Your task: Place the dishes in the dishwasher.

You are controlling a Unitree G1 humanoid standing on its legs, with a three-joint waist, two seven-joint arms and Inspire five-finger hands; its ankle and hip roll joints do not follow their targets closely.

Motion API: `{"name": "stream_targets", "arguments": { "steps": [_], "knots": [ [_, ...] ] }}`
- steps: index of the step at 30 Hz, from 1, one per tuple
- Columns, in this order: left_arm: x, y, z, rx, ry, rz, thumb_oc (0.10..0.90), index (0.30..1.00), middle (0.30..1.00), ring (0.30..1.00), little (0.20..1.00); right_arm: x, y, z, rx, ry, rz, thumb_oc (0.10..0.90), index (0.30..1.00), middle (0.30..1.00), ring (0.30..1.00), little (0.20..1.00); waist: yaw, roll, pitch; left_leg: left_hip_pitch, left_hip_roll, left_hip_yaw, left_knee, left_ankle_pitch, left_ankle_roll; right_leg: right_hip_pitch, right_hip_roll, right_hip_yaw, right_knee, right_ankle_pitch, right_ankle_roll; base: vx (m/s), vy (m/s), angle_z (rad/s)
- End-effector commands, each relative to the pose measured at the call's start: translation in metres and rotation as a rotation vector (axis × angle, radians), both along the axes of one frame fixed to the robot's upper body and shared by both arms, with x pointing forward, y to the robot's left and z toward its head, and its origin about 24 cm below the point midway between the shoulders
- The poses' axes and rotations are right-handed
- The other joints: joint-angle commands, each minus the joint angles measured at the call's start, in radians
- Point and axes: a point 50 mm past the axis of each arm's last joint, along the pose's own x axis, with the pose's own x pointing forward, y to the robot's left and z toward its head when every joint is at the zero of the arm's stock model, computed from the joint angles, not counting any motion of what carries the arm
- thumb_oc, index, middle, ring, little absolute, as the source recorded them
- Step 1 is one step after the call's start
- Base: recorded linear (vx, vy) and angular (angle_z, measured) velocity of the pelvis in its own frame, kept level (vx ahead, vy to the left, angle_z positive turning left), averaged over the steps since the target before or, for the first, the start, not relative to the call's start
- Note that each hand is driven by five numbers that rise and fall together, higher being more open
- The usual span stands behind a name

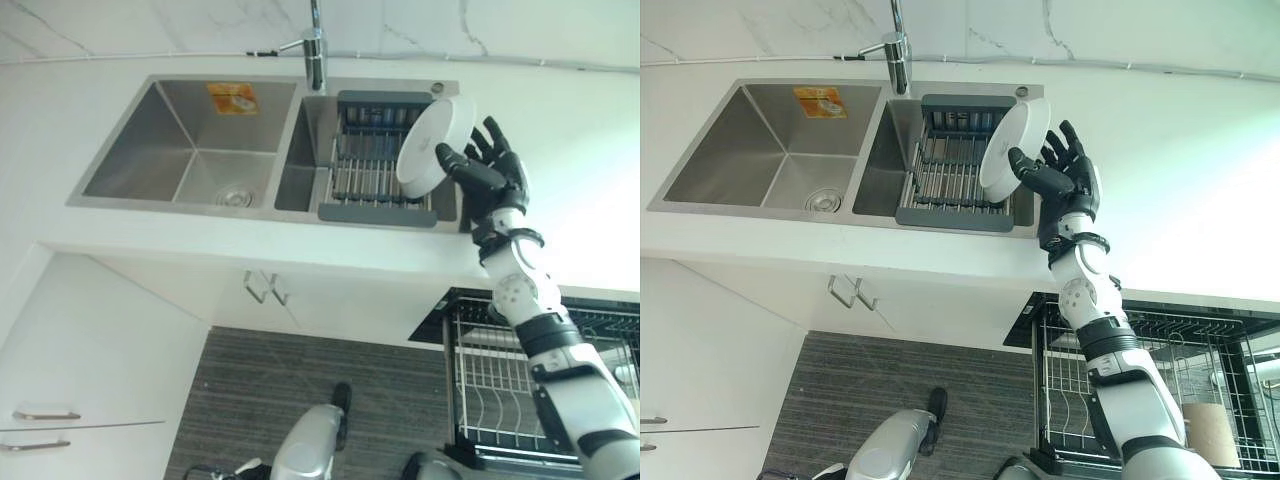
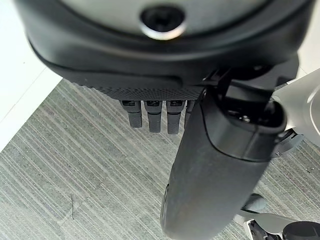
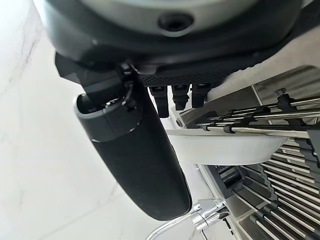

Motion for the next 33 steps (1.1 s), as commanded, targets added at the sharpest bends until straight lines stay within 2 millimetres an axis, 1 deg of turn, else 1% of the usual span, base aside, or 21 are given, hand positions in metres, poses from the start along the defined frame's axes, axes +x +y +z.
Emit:
{"name": "stream_targets", "arguments": {
  "steps": [1,5,7,16,22,26,28,33],
  "knots": [
    [-0.006,-0.002,-0.001,0.005,0.01,-0.019,0.8,0.9,0.9,0.9,0.9,0.0,0.003,0.084,-0.012,-0.324,0.023,0.8,0.9,0.9,0.9,0.9,0.009,0.016,-0.045,0.058,0.063,-0.054,0.041,-0.182,-0.092,-0.094,-0.005,0.043,-0.03,0.051,-0.002,0.0,0.0,0.0],
    [-0.002,-0.002,0.0,0.0,0.001,-0.013,0.8,0.9,0.9,0.9,0.9,0.0,0.003,0.089,-0.014,-0.337,0.027,0.8,0.9,0.9,0.9,0.9,0.007,0.02,-0.036,0.054,0.064,-0.053,0.041,-0.18,-0.093,-0.099,-0.006,0.046,-0.03,0.052,-0.003,-0.02,0.01,0.0],
    [0.0,-0.002,0.0,-0.005,-0.003,-0.004,0.8,0.9,0.9,0.9,0.9,0.0,0.007,0.093,-0.027,-0.341,0.036,0.8,0.9,0.9,0.9,0.9,0.006,0.022,-0.033,0.05,0.064,-0.051,0.041,-0.178,-0.093,-0.103,-0.007,0.046,-0.03,0.053,-0.003,-0.02,0.011,0.0],
    [0.003,-0.002,0.001,0.005,-0.016,-0.017,0.8,0.9,0.9,0.9,0.9,0.0,0.011,0.095,-0.057,-0.345,0.068,0.8,0.9,0.9,0.9,0.9,0.013,0.019,-0.027,0.044,0.066,-0.05,0.041,-0.174,-0.094,-0.106,-0.009,0.037,-0.03,0.056,-0.004,0.0,0.0,0.0],
    [0.006,-0.002,0.002,0.016,-0.028,-0.028,0.8,0.9,0.9,0.9,0.9,0.0,0.012,0.1,-0.073,-0.348,0.074,0.8,0.9,0.9,0.9,0.9,0.013,0.02,-0.019,0.039,0.065,-0.052,0.041,-0.173,-0.093,-0.111,-0.008,0.038,-0.03,0.058,-0.004,0.0,0.0,0.0],
    [0.008,-0.002,0.003,0.013,-0.035,-0.021,0.8,0.9,0.9,0.9,0.9,0.0,0.012,0.099,-0.071,-0.341,0.073,0.8,0.9,0.9,0.9,0.9,0.014,0.018,-0.013,0.035,0.066,-0.053,0.041,-0.173,-0.093,-0.115,-0.007,0.037,-0.03,0.058,-0.004,0.0,0.0,0.0],
    [0.009,-0.003,0.003,0.016,-0.036,-0.024,0.8,0.9,0.9,0.9,0.9,0.001,0.012,0.096,-0.068,-0.329,0.081,0.8,0.9,0.9,0.9,0.9,0.016,0.017,-0.008,0.033,0.067,-0.054,0.041,-0.171,-0.092,-0.116,-0.009,0.035,-0.03,0.061,-0.003,0.0,0.0,0.0],
    [0.013,-0.004,0.004,0.009,-0.046,-0.021,0.8,0.9,0.9,0.9,0.9,0.002,0.015,0.097,-0.057,-0.327,0.101,0.8,0.9,0.9,0.9,0.9,0.017,0.02,0.0,0.026,0.067,-0.053,0.041,-0.169,-0.093,-0.123,-0.011,0.035,-0.03,0.064,-0.002,-0.01,0.002,0.0]
  ]
}}
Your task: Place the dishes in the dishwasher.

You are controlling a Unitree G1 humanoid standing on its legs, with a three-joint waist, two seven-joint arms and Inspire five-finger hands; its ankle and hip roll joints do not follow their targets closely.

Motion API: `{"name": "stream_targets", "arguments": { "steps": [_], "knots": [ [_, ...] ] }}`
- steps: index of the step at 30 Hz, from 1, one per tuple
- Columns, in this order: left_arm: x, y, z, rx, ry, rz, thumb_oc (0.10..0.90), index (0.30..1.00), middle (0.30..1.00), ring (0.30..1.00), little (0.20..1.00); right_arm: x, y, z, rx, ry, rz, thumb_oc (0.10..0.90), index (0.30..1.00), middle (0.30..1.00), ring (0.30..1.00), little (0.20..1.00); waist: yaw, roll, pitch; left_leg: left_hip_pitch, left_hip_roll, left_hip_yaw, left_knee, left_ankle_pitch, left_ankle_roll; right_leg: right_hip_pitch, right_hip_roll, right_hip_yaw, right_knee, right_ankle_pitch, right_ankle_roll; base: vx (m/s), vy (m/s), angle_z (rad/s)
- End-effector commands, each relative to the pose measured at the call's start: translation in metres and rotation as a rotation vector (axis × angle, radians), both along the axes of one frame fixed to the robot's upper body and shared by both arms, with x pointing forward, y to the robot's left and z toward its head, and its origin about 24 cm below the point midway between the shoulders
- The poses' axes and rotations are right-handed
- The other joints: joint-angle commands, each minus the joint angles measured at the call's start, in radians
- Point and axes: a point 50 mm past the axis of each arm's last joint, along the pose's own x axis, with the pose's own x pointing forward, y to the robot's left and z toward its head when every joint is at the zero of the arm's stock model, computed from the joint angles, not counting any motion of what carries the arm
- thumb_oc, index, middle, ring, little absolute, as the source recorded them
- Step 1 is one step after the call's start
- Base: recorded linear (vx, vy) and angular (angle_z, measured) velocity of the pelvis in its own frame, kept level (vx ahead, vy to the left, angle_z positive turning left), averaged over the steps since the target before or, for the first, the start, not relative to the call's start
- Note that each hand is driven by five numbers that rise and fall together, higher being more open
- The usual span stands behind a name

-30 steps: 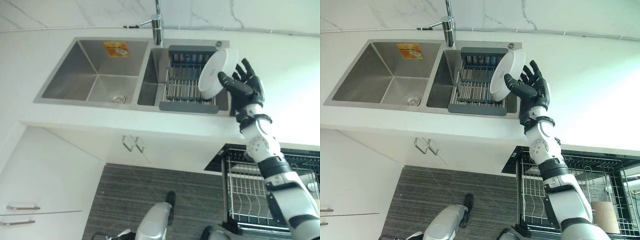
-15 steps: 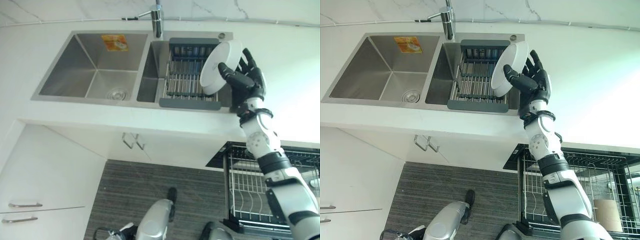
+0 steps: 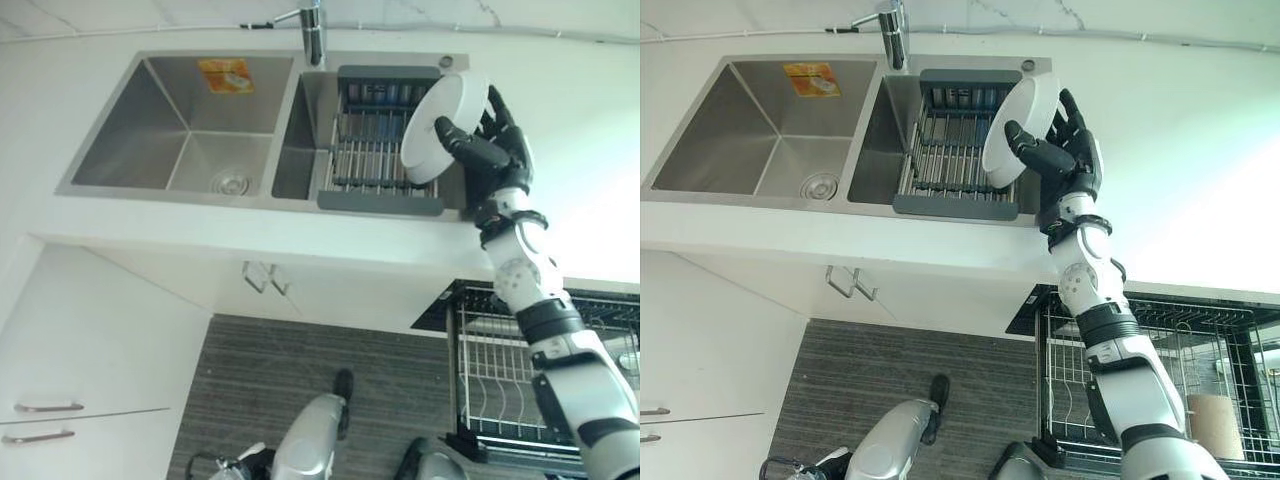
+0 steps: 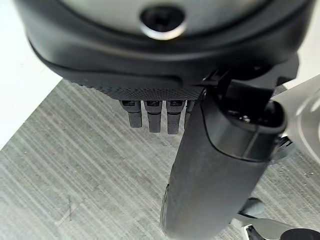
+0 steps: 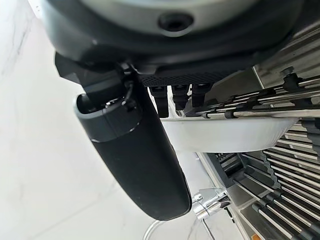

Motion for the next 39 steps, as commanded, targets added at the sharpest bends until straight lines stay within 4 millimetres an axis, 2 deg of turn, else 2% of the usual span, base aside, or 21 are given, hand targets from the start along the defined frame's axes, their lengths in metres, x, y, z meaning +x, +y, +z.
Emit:
{"name": "stream_targets", "arguments": {
  "steps": [1,17,21,22,23,24,29,39],
  "knots": [
    [-0.006,0.001,-0.001,0.014,0.017,-0.032,0.8,0.9,0.9,0.9,0.9,-0.003,0.008,0.067,-0.058,-0.227,0.049,0.8,0.9,0.9,0.9,0.9,0.015,0.018,-0.042,0.059,0.066,-0.049,0.044,-0.178,-0.091,-0.09,-0.012,0.038,-0.034,0.06,0.0,0.0,0.0,0.0],
    [0.0,-0.003,0.0,0.003,0.01,-0.023,0.8,0.9,0.9,0.9,0.9,0.001,0.014,0.054,-0.075,-0.156,0.065,0.8,0.9,0.9,0.9,0.9,0.015,0.02,-0.035,0.053,0.068,-0.042,0.044,-0.176,-0.09,-0.097,-0.017,0.033,-0.034,0.068,0.0,0.0,0.0,0.0],
    [0.002,-0.003,0.001,0.005,0.006,-0.022,0.8,0.9,0.9,0.9,0.9,0.003,0.013,0.052,-0.161,-0.131,0.027,0.8,0.9,0.9,0.9,0.9,0.015,0.017,-0.031,0.051,0.069,-0.041,0.044,-0.176,-0.09,-0.099,-0.016,0.032,-0.034,0.069,0.001,0.0,0.0,0.0],
    [0.005,-0.002,0.002,0.009,0.004,-0.021,0.8,0.9,0.9,0.9,0.9,0.004,0.01,0.049,-0.219,-0.101,0.018,0.535,0.502,0.502,0.502,0.502,0.017,0.015,-0.029,0.05,0.069,-0.042,0.044,-0.175,-0.09,-0.1,-0.016,0.03,-0.034,0.07,0.002,0.0,0.0,0.0],
    [0.005,-0.002,0.002,0.01,0.003,-0.022,0.8,0.9,0.9,0.9,0.9,0.005,0.01,0.048,-0.235,-0.092,0.017,0.482,0.422,0.422,0.422,0.422,0.017,0.014,-0.029,0.05,0.069,-0.043,0.044,-0.175,-0.09,-0.1,-0.016,0.03,-0.034,0.07,0.002,-0.02,-0.035,0.02],
    [0.005,-0.001,0.002,0.012,0.0,-0.021,0.8,0.9,0.9,0.9,0.9,0.006,0.008,0.045,-0.292,-0.065,0.003,0.4,0.3,0.3,0.3,0.3,0.018,0.012,-0.026,0.048,0.07,-0.043,0.044,-0.174,-0.09,-0.101,-0.015,0.03,-0.034,0.071,0.001,0.0,0.0,0.0],
    [0.007,0.001,0.003,0.019,-0.008,-0.021,0.8,0.9,0.9,0.9,0.9,0.01,0.006,0.041,-0.398,-0.028,0.011,0.4,0.3,0.3,0.3,0.3,0.021,0.008,-0.021,0.047,0.074,-0.043,0.044,-0.173,-0.09,-0.103,-0.014,0.027,-0.034,0.074,0.001,-0.02,-0.018,0.04],
    [0.011,0.001,0.004,0.027,-0.023,-0.021,0.8,0.9,0.9,0.9,0.9,0.01,0.0,0.045,-0.421,-0.035,-0.044,0.4,0.3,0.3,0.3,0.3,0.022,0.002,-0.024,0.053,0.076,-0.043,0.044,-0.176,-0.09,-0.101,-0.009,0.027,-0.034,0.075,0.001,-0.02,-0.017,0.01]
  ]
}}
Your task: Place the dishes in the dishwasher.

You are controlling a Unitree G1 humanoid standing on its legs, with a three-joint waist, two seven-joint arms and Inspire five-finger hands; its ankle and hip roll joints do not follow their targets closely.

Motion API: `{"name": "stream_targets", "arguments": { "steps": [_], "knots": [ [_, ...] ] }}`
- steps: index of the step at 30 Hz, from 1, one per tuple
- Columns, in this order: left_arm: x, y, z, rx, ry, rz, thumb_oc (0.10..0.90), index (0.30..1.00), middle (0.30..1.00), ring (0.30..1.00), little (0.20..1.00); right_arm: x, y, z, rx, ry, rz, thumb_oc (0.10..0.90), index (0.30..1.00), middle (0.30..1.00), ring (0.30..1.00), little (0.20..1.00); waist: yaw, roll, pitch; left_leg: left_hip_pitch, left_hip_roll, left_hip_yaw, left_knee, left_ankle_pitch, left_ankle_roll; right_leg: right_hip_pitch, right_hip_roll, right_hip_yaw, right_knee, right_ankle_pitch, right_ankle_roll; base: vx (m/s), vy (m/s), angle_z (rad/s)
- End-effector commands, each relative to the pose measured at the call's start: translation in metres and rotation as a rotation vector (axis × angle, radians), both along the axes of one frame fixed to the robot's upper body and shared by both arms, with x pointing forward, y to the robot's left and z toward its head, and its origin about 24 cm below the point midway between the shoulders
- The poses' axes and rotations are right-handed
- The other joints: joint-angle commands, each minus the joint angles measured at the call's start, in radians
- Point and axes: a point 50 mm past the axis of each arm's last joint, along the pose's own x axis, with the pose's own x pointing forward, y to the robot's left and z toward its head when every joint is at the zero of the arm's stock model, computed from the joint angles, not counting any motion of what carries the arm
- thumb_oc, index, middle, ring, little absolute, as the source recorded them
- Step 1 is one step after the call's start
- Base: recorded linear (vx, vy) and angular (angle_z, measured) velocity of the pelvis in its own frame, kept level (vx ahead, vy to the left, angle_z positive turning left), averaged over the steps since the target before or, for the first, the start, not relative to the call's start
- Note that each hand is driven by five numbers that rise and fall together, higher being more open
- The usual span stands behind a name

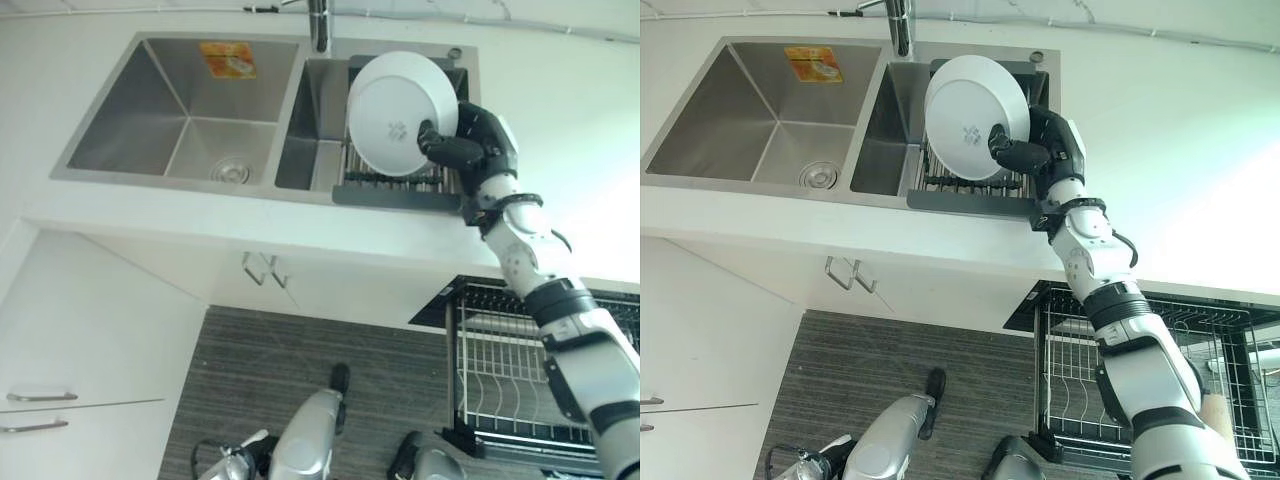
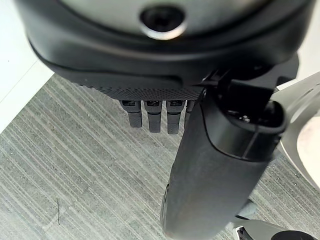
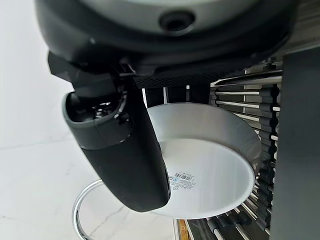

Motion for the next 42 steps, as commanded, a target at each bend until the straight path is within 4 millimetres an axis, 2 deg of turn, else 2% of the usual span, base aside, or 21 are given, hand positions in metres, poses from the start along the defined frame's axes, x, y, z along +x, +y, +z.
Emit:
{"name": "stream_targets", "arguments": {
  "steps": [1,4,5,6,12,14,17,22,29,33,38,40,42],
  "knots": [
    [-0.01,0.005,-0.002,0.027,0.03,-0.007,0.8,0.9,0.9,0.9,0.9,-0.002,-0.009,0.033,-0.032,-0.118,-0.039,0.4,0.3,0.3,0.3,0.3,0.023,0.012,-0.033,0.07,0.073,-0.024,0.046,-0.192,-0.087,-0.088,-0.012,0.043,-0.048,0.073,0.004,-0.01,-0.033,0.0],
    [-0.012,0.005,-0.003,0.033,0.028,-0.012,0.8,0.9,0.9,0.9,0.9,-0.005,-0.009,0.037,0.034,-0.185,-0.035,0.4,0.3,0.3,0.3,0.3,0.02,0.007,-0.046,0.083,0.078,-0.017,0.046,-0.197,-0.087,-0.08,-0.008,0.05,-0.048,0.069,0.004,-0.03,-0.069,-0.01],
    [-0.013,0.005,-0.004,0.035,0.028,-0.01,0.8,0.9,0.9,0.9,0.9,-0.01,-0.003,0.043,0.144,-0.264,0.01,0.4,0.3,0.3,0.3,0.3,0.016,0.004,-0.056,0.091,0.082,-0.012,0.046,-0.2,-0.089,-0.076,-0.005,0.056,-0.048,0.066,0.003,-0.04,-0.065,-0.06],
    [-0.014,0.005,-0.004,0.036,0.03,-0.01,0.8,0.9,0.9,0.9,0.9,-0.013,0.001,0.044,0.181,-0.294,0.031,0.4,0.3,0.3,0.3,0.3,0.013,0.003,-0.06,0.095,0.084,-0.01,0.046,-0.202,-0.089,-0.074,-0.004,0.057,-0.048,0.064,0.003,-0.05,-0.081,-0.1],
    [-0.017,0.003,-0.006,0.053,0.033,-0.016,0.8,0.9,0.9,0.9,0.9,-0.049,0.035,0.056,0.404,-0.536,0.111,0.4,0.3,0.3,0.3,0.3,-0.015,-0.013,-0.104,0.133,0.093,0.004,0.046,-0.224,-0.086,-0.056,0.013,0.086,-0.048,0.046,-0.001,-0.03,-0.084,-0.18],
    [-0.018,0.001,-0.008,0.058,0.039,-0.004,0.8,0.9,0.9,0.9,0.9,-0.068,0.045,0.058,0.465,-0.618,0.128,0.4,0.3,0.3,0.3,0.3,-0.035,-0.024,-0.129,0.154,0.099,0.015,0.046,-0.236,-0.084,-0.05,0.025,0.108,-0.048,0.037,-0.004,-0.05,-0.11,-0.19],
    [-0.019,-0.001,-0.009,0.05,0.042,0.028,0.8,0.9,0.9,0.9,0.9,-0.085,0.049,0.058,0.524,-0.68,0.122,0.4,0.3,0.3,0.3,0.3,-0.062,-0.036,-0.155,0.178,0.106,0.032,0.046,-0.25,-0.082,-0.051,0.039,0.139,-0.048,0.028,-0.009,-0.08,-0.088,-0.39],
    [-0.013,-0.008,-0.009,0.026,0.023,0.065,0.8,0.9,0.9,0.9,0.9,-0.103,0.049,0.053,0.591,-0.728,0.092,0.4,0.3,0.3,0.3,0.3,-0.104,-0.054,-0.181,0.222,0.119,0.073,0.046,-0.263,-0.081,-0.049,0.059,0.188,-0.048,0.018,-0.022,-0.14,-0.083,-0.52],
    [-0.011,-0.023,-0.012,-0.027,0.094,0.103,0.8,0.9,0.9,0.9,0.9,-0.125,0.032,0.049,0.54,-0.779,-0.003,0.4,0.3,0.3,0.3,0.3,-0.177,-0.065,-0.212,0.248,0.131,0.113,0.046,-0.273,-0.085,-0.056,0.094,0.259,-0.048,0.018,-0.029,-0.05,-0.016,-0.8],
    [-0.024,-0.027,-0.017,-0.057,0.168,0.162,0.8,0.9,0.9,0.9,0.9,-0.131,0.005,0.019,0.46,-0.679,-0.088,0.4,0.3,0.3,0.3,0.3,-0.237,-0.068,-0.224,0.268,0.155,0.138,0.046,-0.283,-0.085,-0.059,0.119,0.305,-0.048,0.012,-0.029,0.02,-0.022,-0.59],
    [-0.047,-0.024,-0.022,-0.08,0.221,0.25,0.8,0.9,0.9,0.9,0.9,-0.142,-0.03,-0.034,0.401,-0.505,-0.16,0.4,0.3,0.3,0.3,0.3,-0.294,-0.07,-0.234,0.281,0.18,0.164,0.046,-0.291,-0.082,-0.068,0.144,0.355,-0.048,0.01,-0.027,0.03,-0.034,-0.62],
    [-0.05,-0.023,-0.023,-0.086,0.229,0.267,0.8,0.9,0.9,0.9,0.9,-0.144,-0.036,-0.045,0.381,-0.458,-0.169,0.4,0.3,0.3,0.3,0.3,-0.308,-0.07,-0.236,0.282,0.183,0.165,0.046,-0.292,-0.082,-0.071,0.148,0.364,-0.048,0.012,-0.026,0.02,-0.015,-0.68],
    [-0.056,-0.019,-0.023,-0.094,0.238,0.29,0.8,0.9,0.9,0.9,0.9,-0.147,-0.043,-0.07,0.327,-0.345,-0.151,0.4,0.3,0.3,0.3,0.3,-0.329,-0.066,-0.238,0.279,0.181,0.162,0.046,-0.292,-0.083,-0.082,0.15,0.377,-0.048,0.018,-0.022,-0.01,0.017,-0.59]
  ]
}}
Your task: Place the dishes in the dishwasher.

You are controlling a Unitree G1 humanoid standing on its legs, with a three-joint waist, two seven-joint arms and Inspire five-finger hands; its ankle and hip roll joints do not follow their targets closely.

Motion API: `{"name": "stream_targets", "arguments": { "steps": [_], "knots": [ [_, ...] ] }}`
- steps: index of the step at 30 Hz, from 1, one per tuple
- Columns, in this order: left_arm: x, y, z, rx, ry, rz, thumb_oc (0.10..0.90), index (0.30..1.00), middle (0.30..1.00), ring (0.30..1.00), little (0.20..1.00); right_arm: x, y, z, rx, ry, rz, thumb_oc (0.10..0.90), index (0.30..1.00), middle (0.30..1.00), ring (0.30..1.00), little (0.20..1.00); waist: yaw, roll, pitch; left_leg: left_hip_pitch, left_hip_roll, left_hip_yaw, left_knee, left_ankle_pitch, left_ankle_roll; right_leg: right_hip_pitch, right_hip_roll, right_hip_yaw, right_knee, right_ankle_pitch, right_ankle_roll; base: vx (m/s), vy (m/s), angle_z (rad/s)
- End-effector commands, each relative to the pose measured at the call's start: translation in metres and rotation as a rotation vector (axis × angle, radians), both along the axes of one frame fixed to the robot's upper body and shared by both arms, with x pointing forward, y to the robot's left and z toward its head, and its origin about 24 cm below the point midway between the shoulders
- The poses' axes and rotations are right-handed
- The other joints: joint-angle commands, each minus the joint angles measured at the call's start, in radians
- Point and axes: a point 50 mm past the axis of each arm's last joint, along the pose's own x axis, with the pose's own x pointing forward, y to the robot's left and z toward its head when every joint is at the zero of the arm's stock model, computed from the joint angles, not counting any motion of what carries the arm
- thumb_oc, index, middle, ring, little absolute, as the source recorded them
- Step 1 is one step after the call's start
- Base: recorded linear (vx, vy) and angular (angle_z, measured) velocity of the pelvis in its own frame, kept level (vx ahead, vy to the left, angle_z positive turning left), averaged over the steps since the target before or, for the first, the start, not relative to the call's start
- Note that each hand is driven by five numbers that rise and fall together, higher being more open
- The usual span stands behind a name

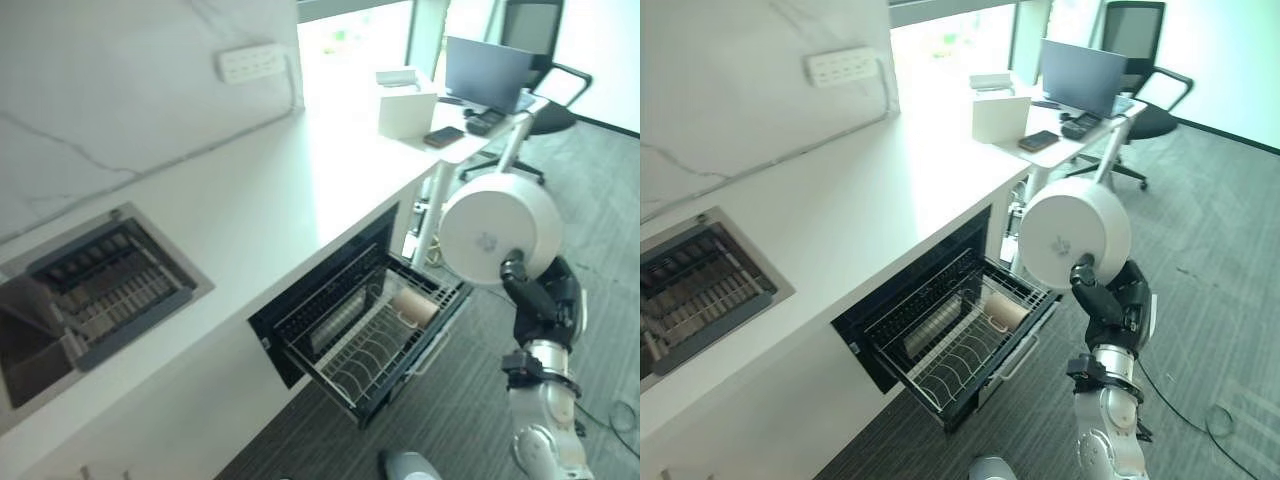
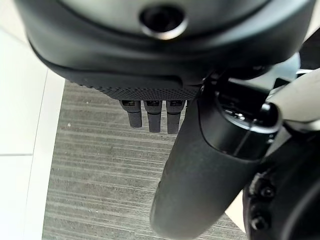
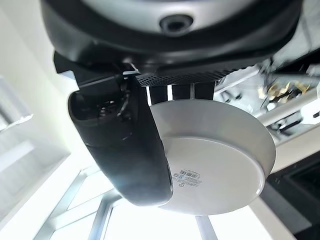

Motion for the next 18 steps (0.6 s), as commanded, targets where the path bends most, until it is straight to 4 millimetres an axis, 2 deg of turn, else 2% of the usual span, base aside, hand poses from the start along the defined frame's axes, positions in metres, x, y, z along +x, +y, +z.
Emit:
{"name": "stream_targets", "arguments": {
  "steps": [1,5,7,8,12,18],
  "knots": [
    [0.03,-0.033,0.0,-0.142,-0.095,-0.004,0.8,0.9,0.9,0.9,0.9,0.027,0.013,0.083,-0.136,-0.427,0.184,0.4,0.3,0.3,0.3,0.3,0.021,0.0,0.004,-0.013,-0.012,-0.077,0.115,-0.19,0.026,0.03,-0.022,-0.036,-0.014,-0.098,0.037,-0.01,0.026,-0.17],
    [0.028,-0.032,-0.001,-0.145,-0.096,0.031,0.8,0.9,0.9,0.9,0.9,0.027,0.015,0.053,-0.108,-0.305,0.233,0.4,0.3,0.3,0.3,0.3,0.016,0.006,0.009,-0.018,-0.025,-0.089,0.115,-0.192,0.029,0.024,-0.026,-0.033,-0.014,-0.093,0.04,0.0,0.018,-0.04],
    [0.028,-0.032,-0.001,-0.145,-0.091,0.037,0.8,0.9,0.9,0.9,0.9,0.027,0.018,0.046,-0.112,-0.282,0.244,0.4,0.3,0.3,0.3,0.3,0.019,0.008,0.01,-0.019,-0.03,-0.094,0.115,-0.193,0.031,0.024,-0.028,-0.034,-0.014,-0.092,0.041,0.0,0.018,0.01],
    [0.028,-0.032,-0.001,-0.141,-0.09,0.046,0.8,0.9,0.9,0.9,0.9,0.029,0.026,0.035,-0.104,-0.247,0.276,0.4,0.3,0.3,0.3,0.3,0.025,0.012,0.014,-0.021,-0.038,-0.103,0.115,-0.193,0.033,0.024,-0.031,-0.038,-0.014,-0.09,0.041,0.0,0.033,0.03],
    [0.028,-0.033,-0.001,-0.15,-0.095,0.066,0.8,0.9,0.9,0.9,0.9,0.034,0.04,0.027,-0.134,-0.226,0.309,0.4,0.3,0.3,0.3,0.3,0.045,0.017,0.016,-0.023,-0.051,-0.118,0.115,-0.196,0.037,0.027,-0.038,-0.049,-0.014,-0.091,0.043,0.01,0.034,0.1],
    [0.032,-0.035,0.0,-0.146,-0.091,0.062,0.8,0.9,0.9,0.9,0.9,0.042,0.051,0.029,-0.222,-0.193,0.325,0.4,0.3,0.3,0.3,0.3,0.076,0.016,0.022,-0.031,-0.071,-0.144,0.115,-0.203,0.042,0.029,-0.048,-0.069,-0.014,-0.091,0.047,0.01,0.01,0.2]
  ]
}}
